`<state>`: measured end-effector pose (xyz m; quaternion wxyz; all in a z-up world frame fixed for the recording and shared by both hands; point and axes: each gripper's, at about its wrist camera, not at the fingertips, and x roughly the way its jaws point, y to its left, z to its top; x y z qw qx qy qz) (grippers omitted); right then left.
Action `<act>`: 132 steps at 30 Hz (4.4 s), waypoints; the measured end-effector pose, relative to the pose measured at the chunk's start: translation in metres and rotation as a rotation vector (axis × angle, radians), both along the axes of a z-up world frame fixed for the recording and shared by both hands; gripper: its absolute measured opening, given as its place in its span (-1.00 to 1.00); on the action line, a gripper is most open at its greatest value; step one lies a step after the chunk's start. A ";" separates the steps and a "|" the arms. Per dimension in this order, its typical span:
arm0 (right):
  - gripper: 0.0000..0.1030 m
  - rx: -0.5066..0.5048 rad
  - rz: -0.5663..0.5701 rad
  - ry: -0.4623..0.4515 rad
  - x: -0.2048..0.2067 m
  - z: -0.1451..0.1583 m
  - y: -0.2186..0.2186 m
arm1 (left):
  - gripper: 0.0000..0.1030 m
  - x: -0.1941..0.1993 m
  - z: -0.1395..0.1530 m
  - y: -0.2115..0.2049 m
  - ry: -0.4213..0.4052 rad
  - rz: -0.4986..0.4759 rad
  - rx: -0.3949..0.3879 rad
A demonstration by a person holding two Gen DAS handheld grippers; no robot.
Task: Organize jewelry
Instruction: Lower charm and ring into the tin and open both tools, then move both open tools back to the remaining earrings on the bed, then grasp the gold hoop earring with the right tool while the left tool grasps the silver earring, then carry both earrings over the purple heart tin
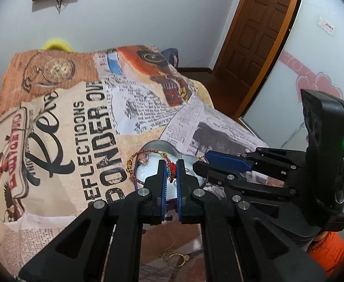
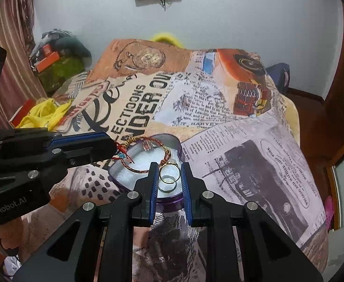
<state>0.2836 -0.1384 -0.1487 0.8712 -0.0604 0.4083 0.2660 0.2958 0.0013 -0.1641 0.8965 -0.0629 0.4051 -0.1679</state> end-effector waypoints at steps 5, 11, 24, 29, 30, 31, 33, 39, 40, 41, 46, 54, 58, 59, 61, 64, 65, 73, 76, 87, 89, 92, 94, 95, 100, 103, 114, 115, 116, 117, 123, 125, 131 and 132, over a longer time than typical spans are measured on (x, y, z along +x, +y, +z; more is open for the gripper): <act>-0.67 -0.003 0.012 0.022 0.001 -0.006 0.001 | -0.89 0.005 -0.011 0.000 0.031 0.000 0.000; -0.67 -0.016 0.027 0.032 0.004 -0.009 0.005 | -0.89 0.005 -0.014 -0.001 0.036 -0.001 0.002; -0.66 -0.055 0.039 0.045 0.003 -0.012 0.012 | -0.88 -0.005 -0.006 0.009 0.008 0.039 0.041; -0.52 -0.055 0.032 0.044 0.000 -0.009 0.011 | -0.87 -0.012 -0.004 0.012 0.005 0.050 0.065; -0.50 -0.058 0.028 0.038 -0.001 -0.007 0.010 | -0.86 -0.014 -0.003 0.013 0.006 0.053 0.069; -0.49 -0.059 0.026 0.034 -0.003 -0.006 0.010 | -0.86 -0.015 -0.003 0.013 0.008 0.055 0.071; -0.49 -0.056 0.023 0.025 -0.007 -0.001 0.008 | -0.85 -0.019 -0.003 0.015 0.010 0.058 0.076; -0.44 -0.040 0.017 0.006 -0.019 0.013 0.002 | -0.49 -0.037 0.003 0.019 -0.002 0.072 0.101; -0.39 -0.039 0.017 0.003 -0.022 0.014 0.001 | -0.45 -0.039 0.004 0.020 -0.005 0.075 0.102; -0.37 -0.037 0.019 0.001 -0.024 0.015 0.001 | -0.44 -0.043 0.005 0.021 -0.009 0.078 0.105; -0.36 -0.033 0.042 0.007 -0.040 0.016 0.004 | -0.35 -0.059 0.008 0.029 -0.002 0.094 0.116; -0.36 -0.044 0.088 0.069 -0.062 -0.001 0.017 | -0.34 -0.085 -0.001 0.044 0.036 0.125 0.125; -0.36 -0.056 0.110 0.104 -0.071 -0.014 0.026 | -0.34 -0.096 -0.006 0.051 0.054 0.136 0.123; -0.36 -0.059 0.114 0.110 -0.073 -0.016 0.028 | -0.34 -0.097 -0.007 0.052 0.057 0.137 0.122; -0.36 -0.065 0.121 0.122 -0.075 -0.021 0.031 | -0.34 -0.102 -0.010 0.055 0.066 0.140 0.120; -0.36 -0.074 0.134 0.149 -0.076 -0.030 0.038 | -0.34 -0.106 -0.015 0.058 0.078 0.143 0.113; -0.36 -0.078 0.141 0.157 -0.077 -0.032 0.040 | -0.34 -0.107 -0.018 0.059 0.087 0.143 0.110; -0.35 -0.083 0.155 0.162 -0.077 -0.042 0.047 | -0.34 -0.109 -0.029 0.062 0.119 0.142 0.102; -0.35 -0.075 0.159 0.158 -0.077 -0.043 0.047 | -0.34 -0.108 -0.030 0.061 0.121 0.140 0.095; -0.77 -0.054 0.172 0.141 -0.080 -0.043 0.046 | -0.34 -0.103 -0.032 0.048 0.126 0.115 0.103; -0.77 -0.041 0.167 0.146 -0.080 -0.042 0.043 | -0.34 -0.101 -0.032 0.045 0.128 0.109 0.101; -0.77 -0.034 0.159 0.138 -0.081 -0.040 0.037 | -0.34 -0.098 -0.033 0.041 0.131 0.100 0.098; -0.77 -0.033 0.149 0.134 -0.081 -0.039 0.032 | -0.34 -0.096 -0.035 0.036 0.135 0.089 0.095; -0.78 -0.030 0.144 0.131 -0.081 -0.037 0.030 | -0.34 -0.094 -0.037 0.033 0.137 0.081 0.095; -0.77 -0.007 0.107 0.111 -0.078 -0.028 0.013 | -0.34 -0.087 -0.043 0.020 0.149 0.048 0.096; -0.77 0.000 0.088 0.101 -0.076 -0.024 0.006 | -0.34 -0.083 -0.047 0.013 0.153 0.042 0.097; -0.77 0.015 0.058 0.095 -0.070 -0.024 -0.007 | -0.58 -0.073 -0.058 0.001 0.157 0.040 0.129; -0.77 0.016 0.058 0.095 -0.070 -0.023 -0.008 | -0.59 -0.072 -0.059 0.001 0.157 0.041 0.131; -0.77 0.016 0.058 0.094 -0.069 -0.023 -0.009 | -0.60 -0.072 -0.060 0.001 0.156 0.041 0.135; -0.77 0.017 0.057 0.094 -0.069 -0.023 -0.009 | -0.65 -0.071 -0.060 0.000 0.153 0.041 0.140; -0.77 0.020 0.054 0.094 -0.069 -0.024 -0.010 | -0.83 -0.072 -0.059 -0.002 0.150 0.032 0.141; -0.77 0.023 0.052 0.093 -0.069 -0.023 -0.011 | -0.83 -0.073 -0.058 -0.001 0.146 0.036 0.134; -0.77 0.028 0.044 0.080 -0.067 -0.016 -0.013 | -0.84 -0.076 -0.046 0.004 0.124 0.048 0.109; -0.77 0.029 0.041 0.076 -0.067 -0.015 -0.013 | -0.83 -0.077 -0.042 0.006 0.115 0.049 0.106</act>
